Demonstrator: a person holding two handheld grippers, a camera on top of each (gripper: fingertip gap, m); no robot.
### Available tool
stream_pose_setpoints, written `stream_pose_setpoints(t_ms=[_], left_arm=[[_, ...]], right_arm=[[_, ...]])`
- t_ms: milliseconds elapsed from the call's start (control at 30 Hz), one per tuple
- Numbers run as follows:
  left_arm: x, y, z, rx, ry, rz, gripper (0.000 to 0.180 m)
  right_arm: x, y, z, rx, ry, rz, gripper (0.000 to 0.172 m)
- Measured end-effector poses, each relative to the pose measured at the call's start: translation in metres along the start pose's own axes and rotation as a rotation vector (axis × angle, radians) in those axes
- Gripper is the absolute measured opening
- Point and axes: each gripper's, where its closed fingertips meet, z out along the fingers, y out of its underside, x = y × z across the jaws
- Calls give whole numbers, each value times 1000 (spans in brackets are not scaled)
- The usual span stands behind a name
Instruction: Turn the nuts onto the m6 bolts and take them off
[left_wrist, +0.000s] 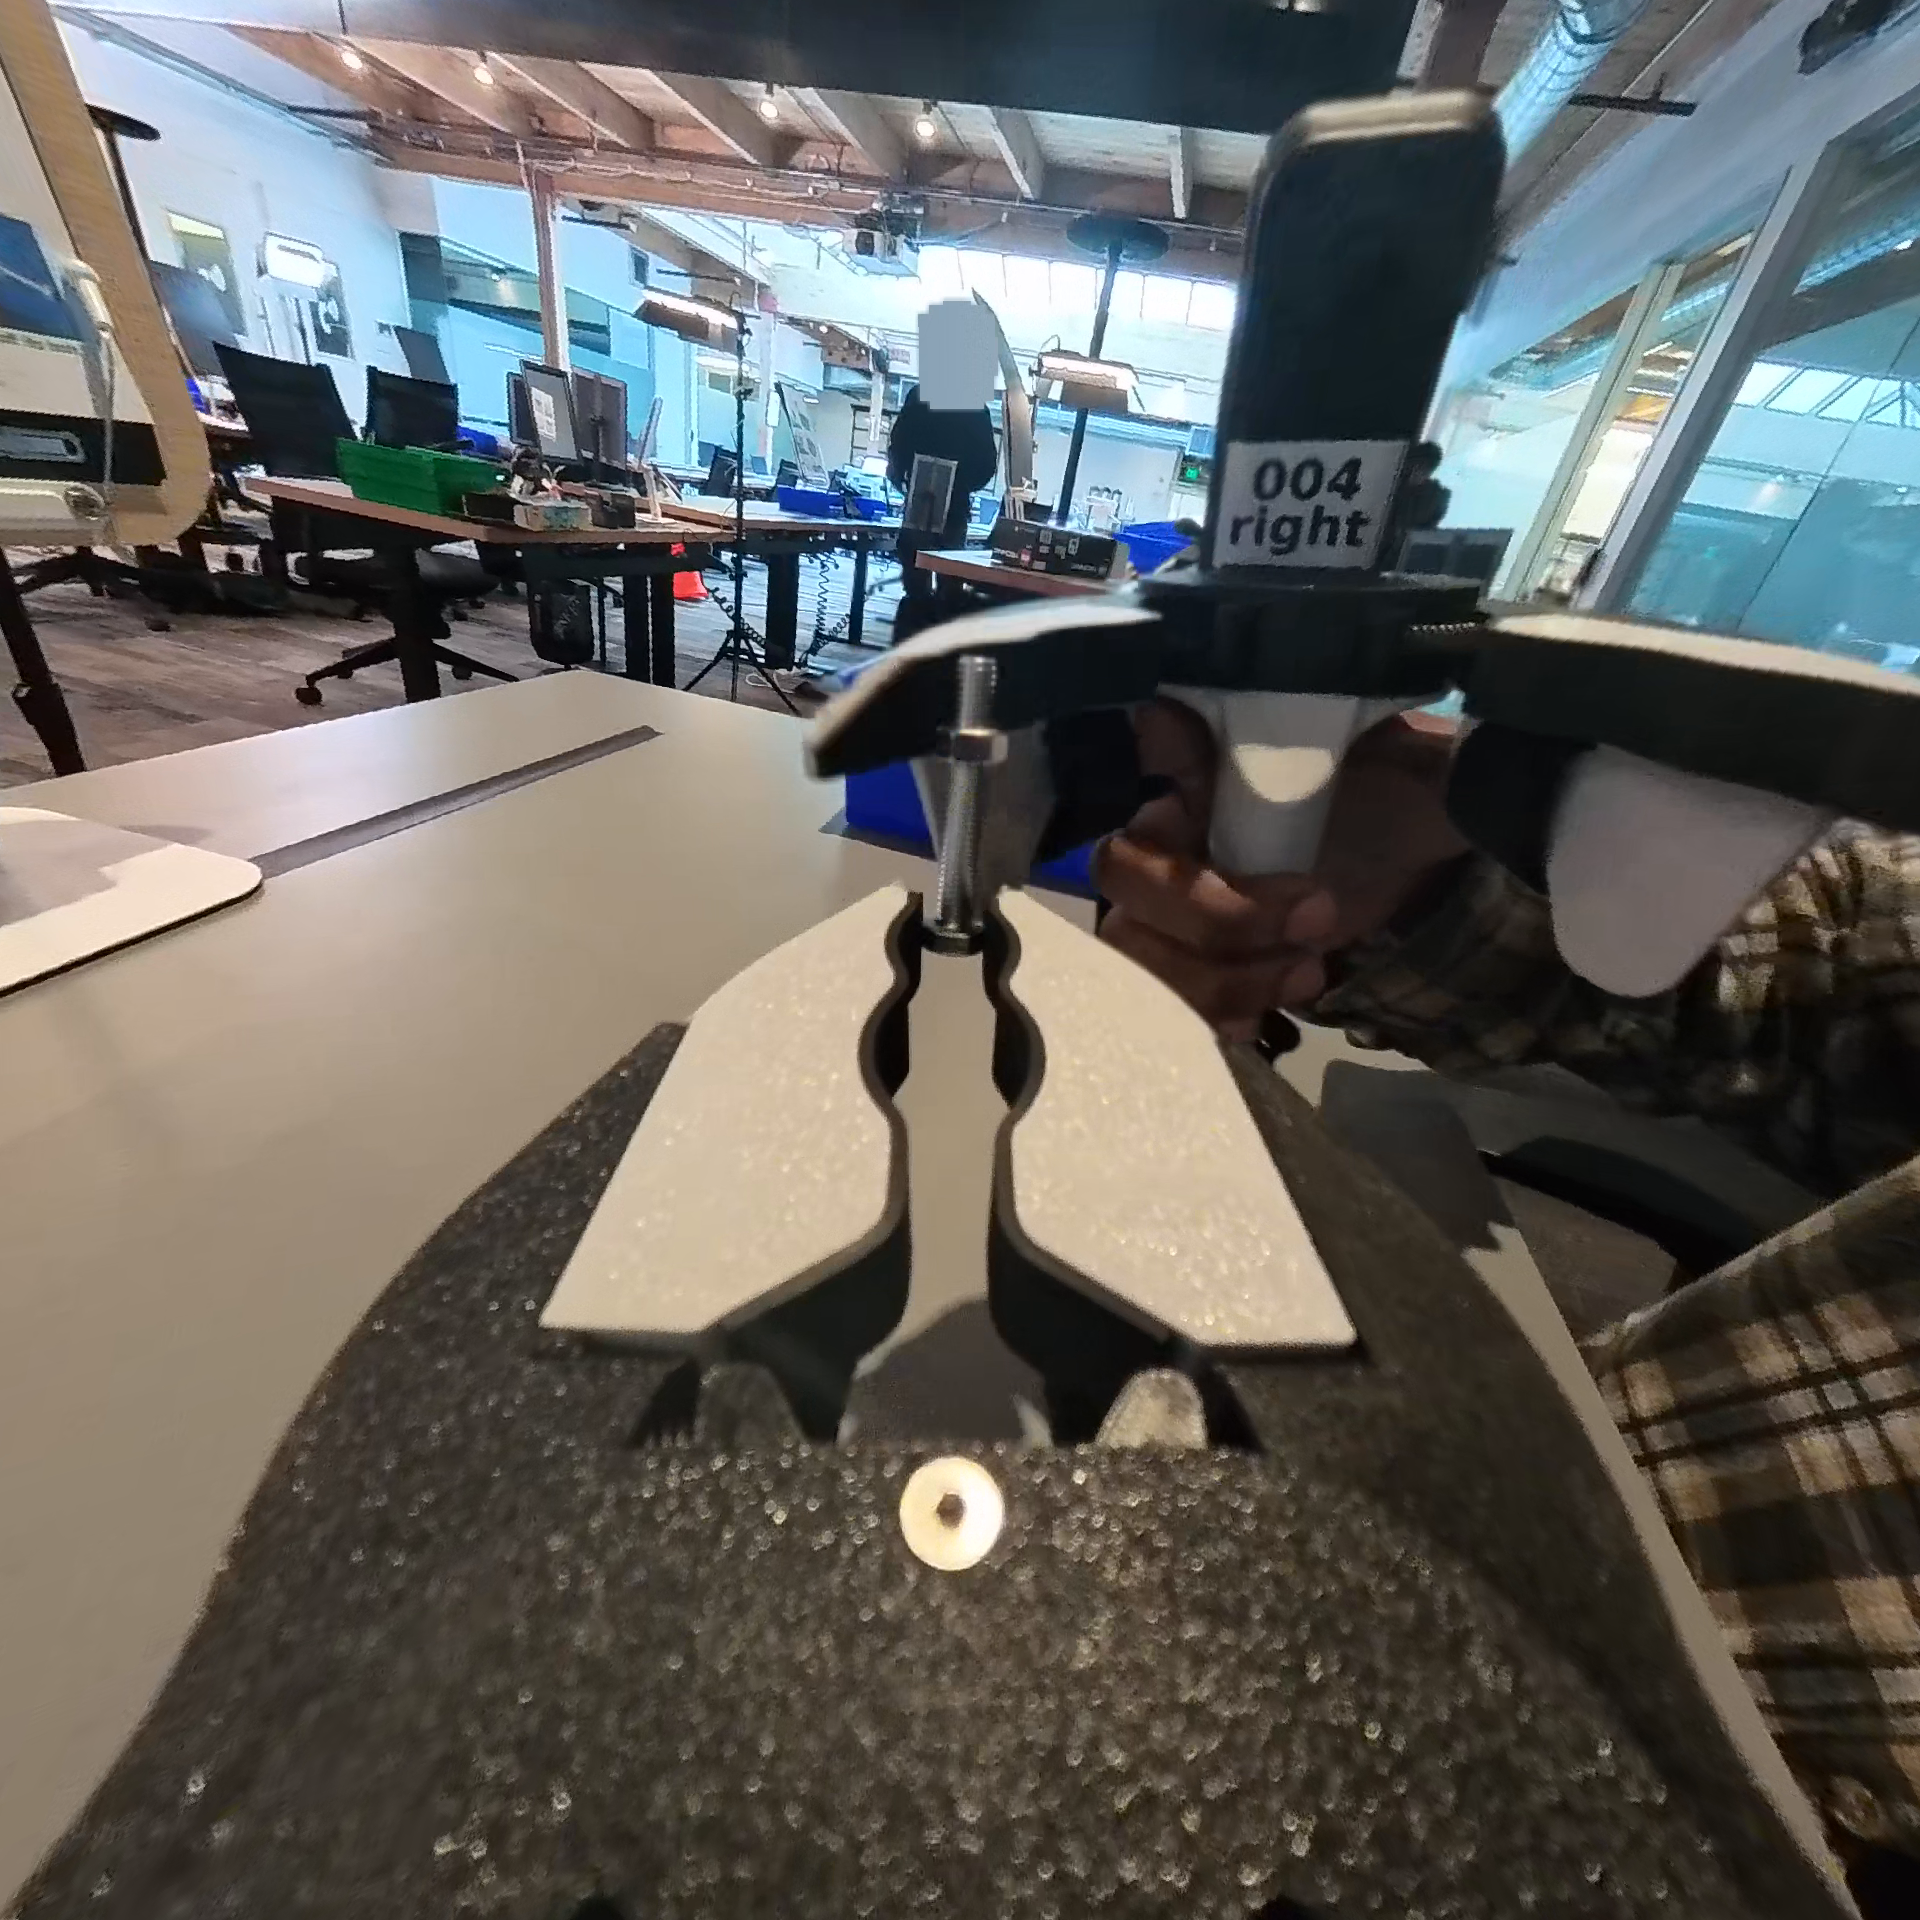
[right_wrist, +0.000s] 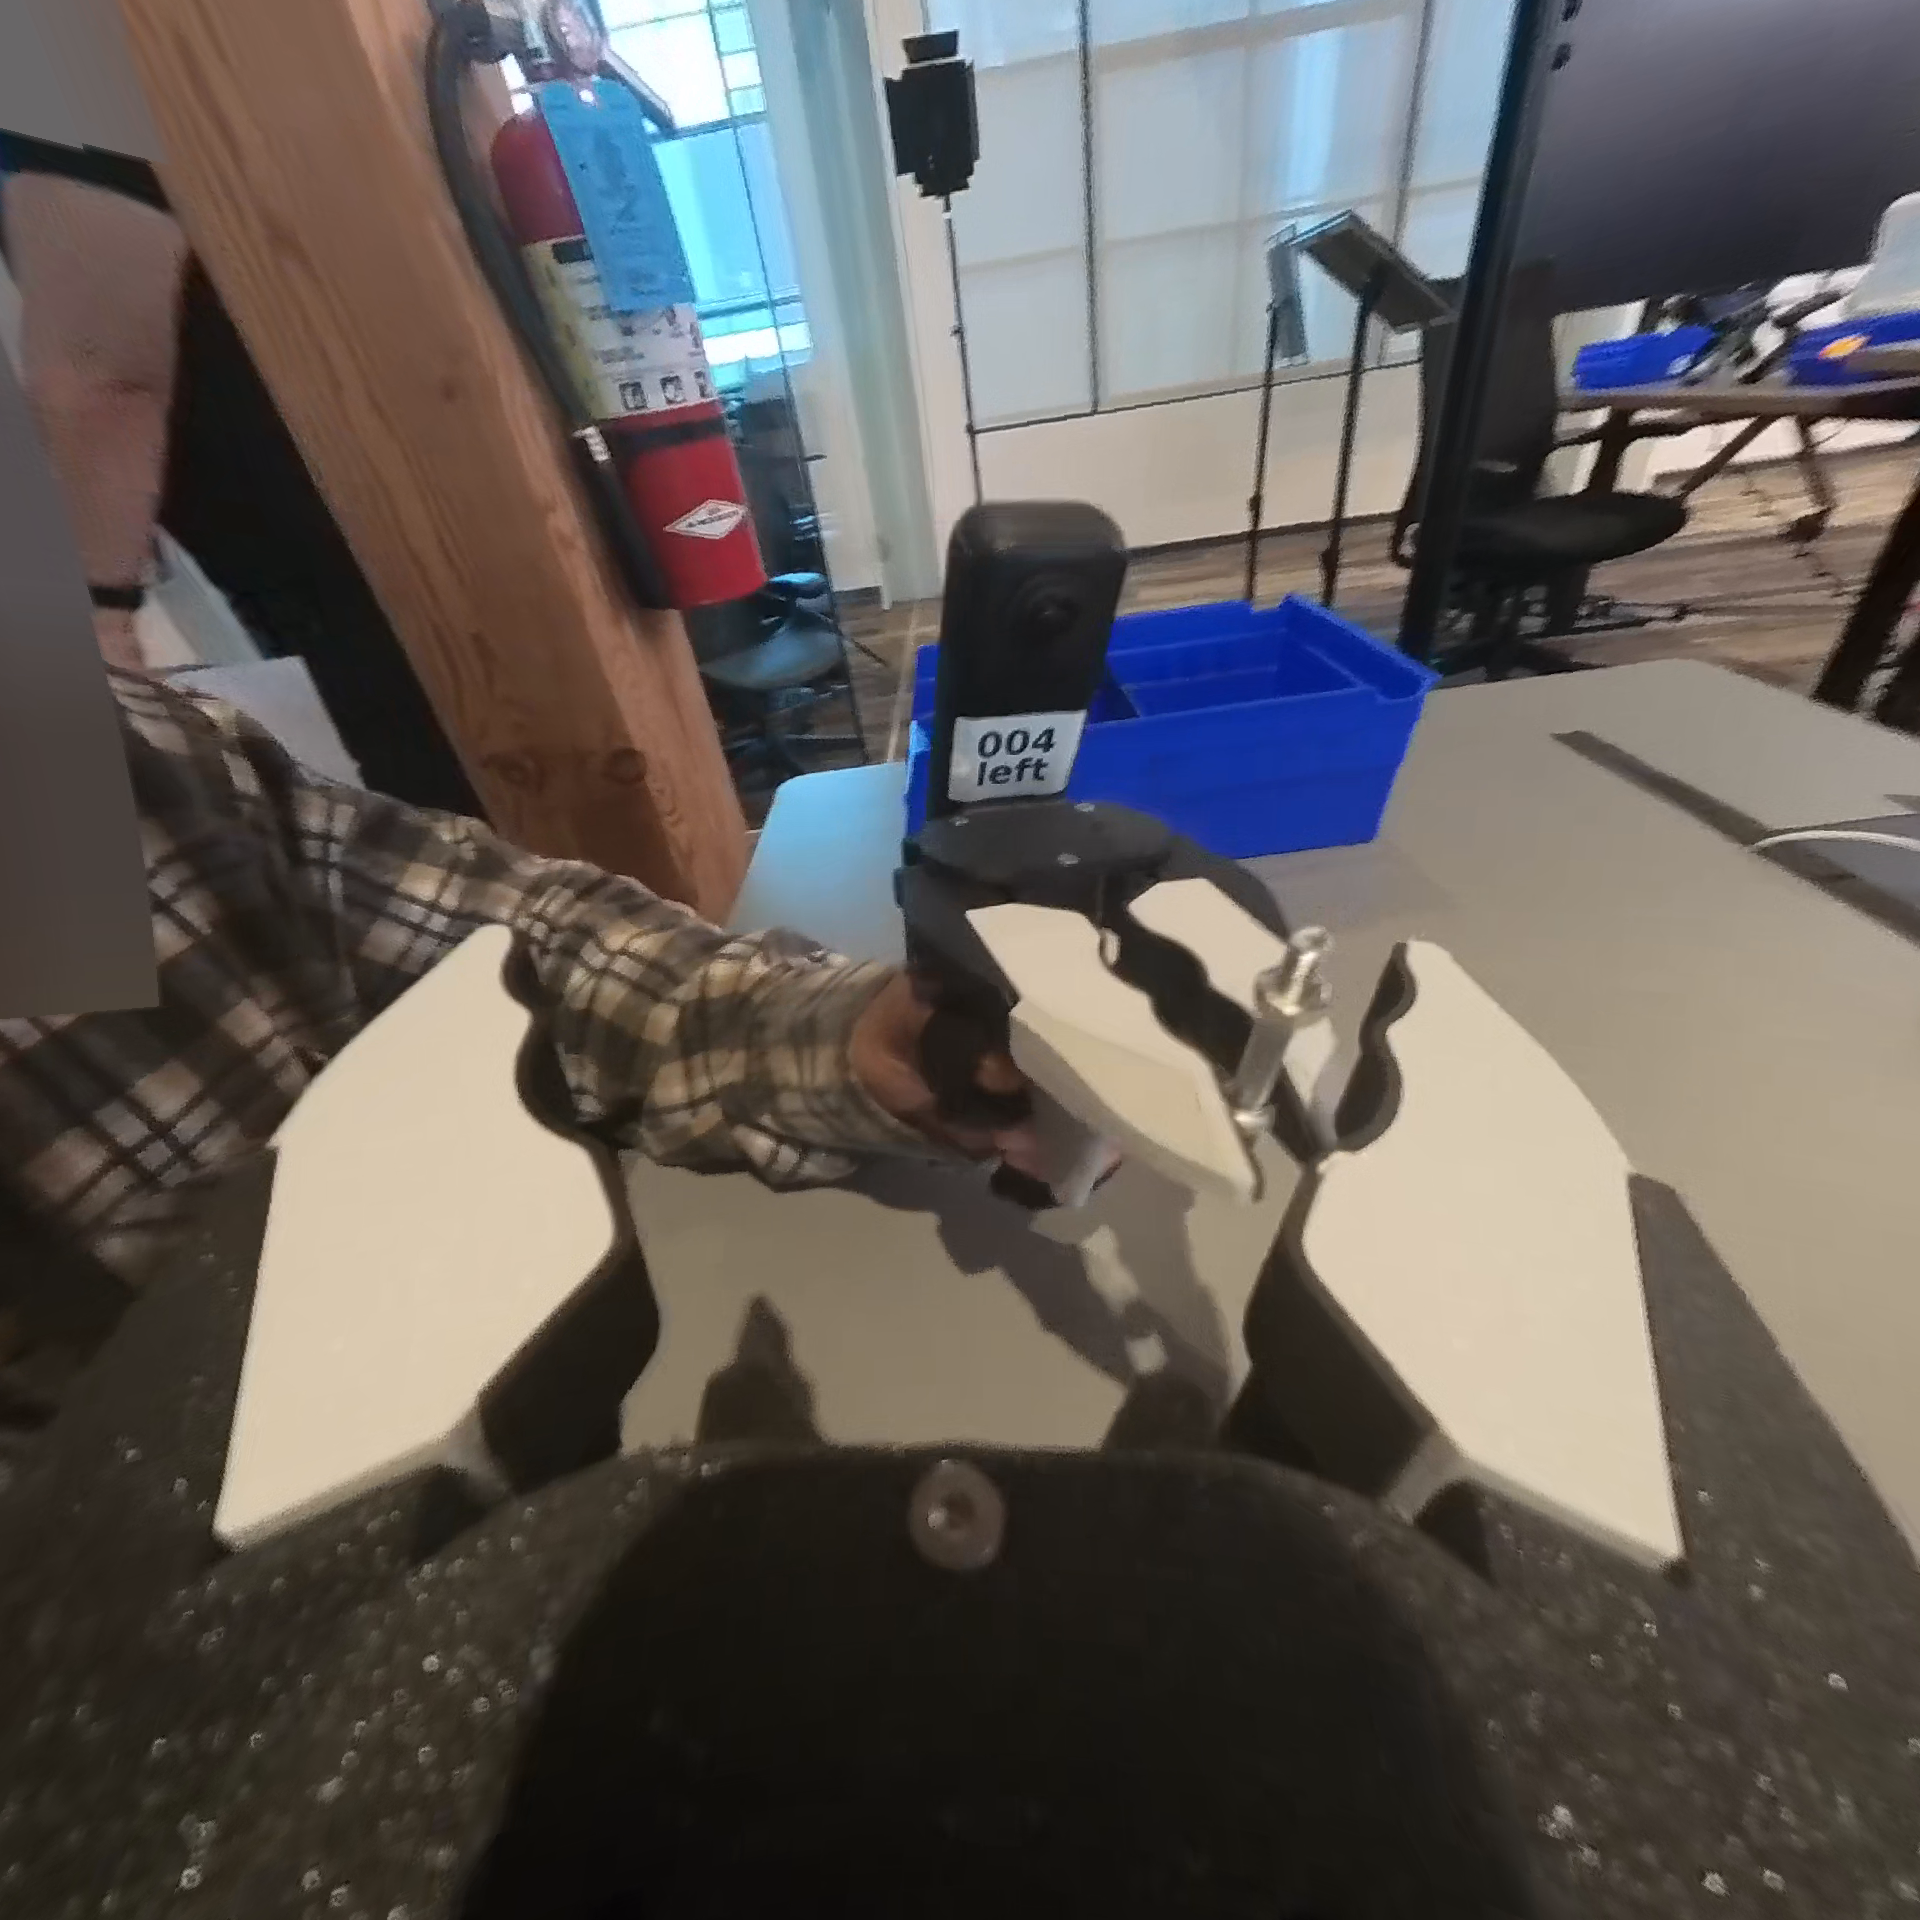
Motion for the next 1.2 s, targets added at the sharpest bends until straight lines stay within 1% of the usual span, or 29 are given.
stream_pose_setpoints(t_ms=[67, 167, 233, 300, 367, 433, 533, 633, 700, 800, 833, 867, 900, 1000, 1100, 1200], left_arm=[[-3, -1, -2, 7, -10, -7, 10], [-9, -4, -6, 18, -25, -19, 10], [-7, -5, -6, 20, -19, -17, 10], [-3, -3, -3, 14, -6, -11, 10], [-1, -1, -1, 5, 2, -7, 10], [-2, -1, -2, 7, -8, -7, 10], [-9, -5, -7, 20, -27, -14, 10], [-8, -5, -7, 24, -17, -24, 10], [-5, -2, -4, 15, -7, -20, 10], [-4, -1, -2, 9, -11, -13, 10], [-5, -1, -3, 11, -17, -13, 10], [-7, -2, -5, 14, -23, -15, 10], [-10, -3, -7, 19, -33, -20, 10], [-12, -4, -8, 27, -25, -35, 10], [-5, -2, -3, 16, -6, -25, 10], [-6, 0, -3, 8, -14, -21, 10]], right_arm=[[-8, 4, -2, -7, -16, 9, 142], [-21, 2, -17, 14, -2, -14, 138], [-17, -4, -22, 30, 22, -24, 138], [-7, -7, -17, 37, 26, -15, 139], [0, -5, -9, 36, 1, 7, 139], [-5, -4, -5, 39, -40, 34, 137], [-17, 1, -16, 21, -32, 12, 137], [-11, -5, -24, 41, 7, 1, 137], [-2, -9, -18, 49, 8, 5, 137], [1, -2, -5, 34, -35, 35, 137], [-5, 0, -4, 35, -63, 44, 136], [-11, 0, -6, 37, -67, 39, 139], [-16, 2, -10, 26, -69, 16, 136], [-10, 2, -17, 34, -19, -1, 136], [4, -4, -9, 54, -20, 19, 137], [-4, -3, -1, 48, -72, 35, 137]])
